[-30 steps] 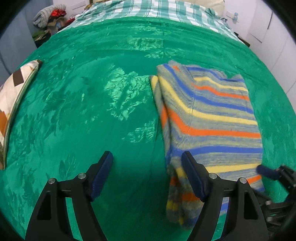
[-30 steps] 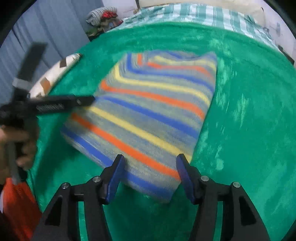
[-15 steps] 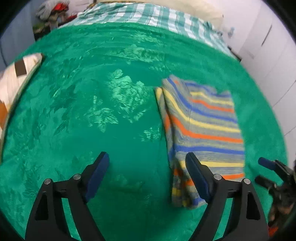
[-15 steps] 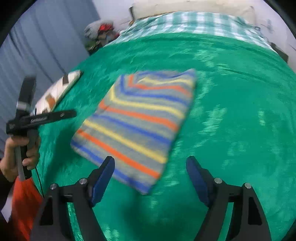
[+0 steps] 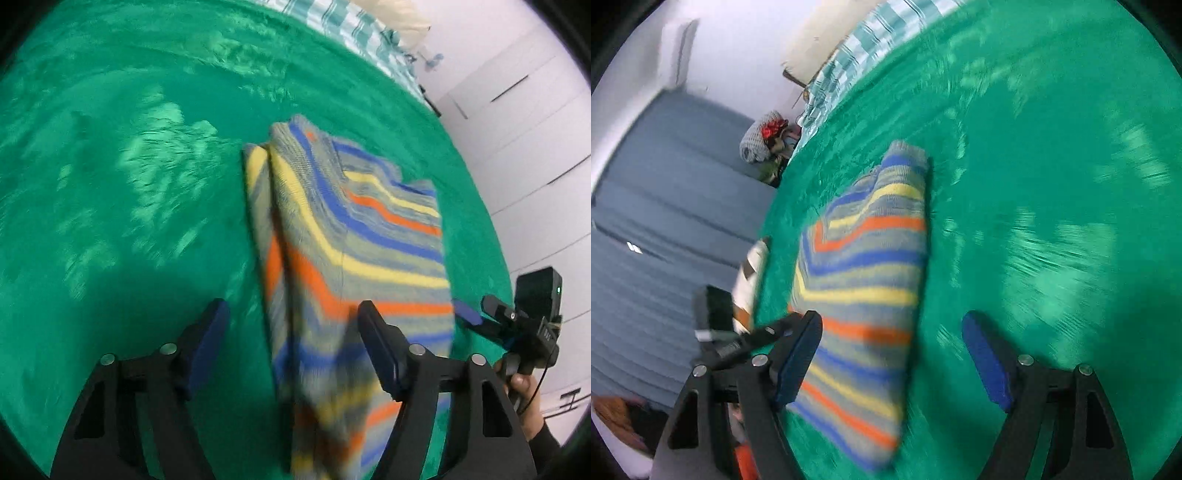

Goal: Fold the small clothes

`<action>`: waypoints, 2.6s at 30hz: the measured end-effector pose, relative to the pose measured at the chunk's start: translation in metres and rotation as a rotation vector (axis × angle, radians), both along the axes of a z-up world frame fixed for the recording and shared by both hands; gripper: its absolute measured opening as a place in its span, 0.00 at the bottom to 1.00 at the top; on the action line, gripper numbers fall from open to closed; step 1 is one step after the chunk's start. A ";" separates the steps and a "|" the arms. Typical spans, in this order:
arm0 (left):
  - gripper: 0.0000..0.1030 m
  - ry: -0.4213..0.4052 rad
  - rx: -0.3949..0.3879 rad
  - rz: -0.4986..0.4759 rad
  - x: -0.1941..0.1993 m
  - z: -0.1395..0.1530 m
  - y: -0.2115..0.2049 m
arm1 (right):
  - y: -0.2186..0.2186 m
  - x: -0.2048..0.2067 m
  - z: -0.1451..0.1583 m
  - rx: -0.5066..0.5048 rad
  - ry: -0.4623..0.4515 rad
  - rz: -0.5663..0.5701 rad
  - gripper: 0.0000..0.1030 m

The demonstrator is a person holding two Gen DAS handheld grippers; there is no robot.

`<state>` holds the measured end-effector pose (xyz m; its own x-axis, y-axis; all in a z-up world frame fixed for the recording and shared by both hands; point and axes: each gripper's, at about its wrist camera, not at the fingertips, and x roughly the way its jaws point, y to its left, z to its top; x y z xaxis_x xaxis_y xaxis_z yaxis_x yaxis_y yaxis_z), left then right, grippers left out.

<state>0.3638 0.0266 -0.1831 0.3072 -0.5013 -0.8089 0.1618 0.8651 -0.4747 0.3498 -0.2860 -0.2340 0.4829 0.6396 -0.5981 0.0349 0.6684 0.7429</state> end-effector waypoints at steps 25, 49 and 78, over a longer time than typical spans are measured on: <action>0.54 -0.202 0.299 -0.014 -0.044 0.051 -0.070 | 0.007 -0.034 0.067 -0.467 -0.034 -0.098 0.72; 0.96 -0.207 0.572 0.149 -0.304 0.119 -0.029 | 0.116 -0.300 0.144 -0.764 -0.058 -0.068 0.92; 0.96 -0.220 0.604 0.118 -0.313 0.171 -0.035 | 0.126 -0.317 0.216 -0.838 -0.064 -0.060 0.92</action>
<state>0.0504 -0.0082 -0.0125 0.5228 0.0694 -0.8496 0.0871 0.9871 0.1342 0.0333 -0.1597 -0.0176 0.5512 -0.0316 -0.8337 0.0621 0.9981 0.0033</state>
